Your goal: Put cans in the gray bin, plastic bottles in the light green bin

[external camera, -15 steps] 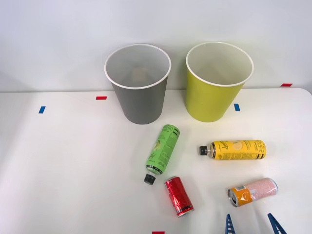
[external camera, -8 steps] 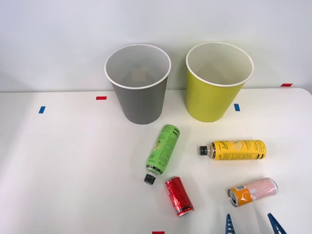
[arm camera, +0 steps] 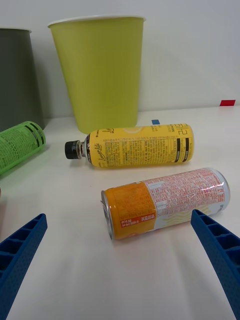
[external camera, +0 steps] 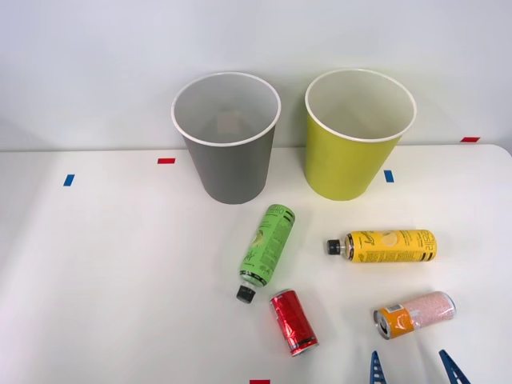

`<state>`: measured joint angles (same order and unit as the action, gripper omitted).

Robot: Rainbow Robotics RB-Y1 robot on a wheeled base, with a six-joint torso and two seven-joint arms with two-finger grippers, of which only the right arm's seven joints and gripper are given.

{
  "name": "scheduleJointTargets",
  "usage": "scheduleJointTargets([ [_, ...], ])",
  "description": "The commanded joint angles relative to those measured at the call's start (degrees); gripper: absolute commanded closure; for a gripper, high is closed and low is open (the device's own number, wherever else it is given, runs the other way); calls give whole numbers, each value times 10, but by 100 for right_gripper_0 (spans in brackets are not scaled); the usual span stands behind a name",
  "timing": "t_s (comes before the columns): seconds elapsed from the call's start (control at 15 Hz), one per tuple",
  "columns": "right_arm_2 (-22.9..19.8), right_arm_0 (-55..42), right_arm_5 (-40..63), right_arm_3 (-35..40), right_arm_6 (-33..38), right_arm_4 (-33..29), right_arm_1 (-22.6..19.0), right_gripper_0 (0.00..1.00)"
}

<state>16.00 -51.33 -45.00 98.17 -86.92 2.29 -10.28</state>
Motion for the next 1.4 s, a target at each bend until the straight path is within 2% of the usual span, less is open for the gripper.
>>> scheduleJointTargets([
  [0.07,0,0,0,0,0,0,0,0],
  [1.4,0,0,0,0,0,0,0,0],
])
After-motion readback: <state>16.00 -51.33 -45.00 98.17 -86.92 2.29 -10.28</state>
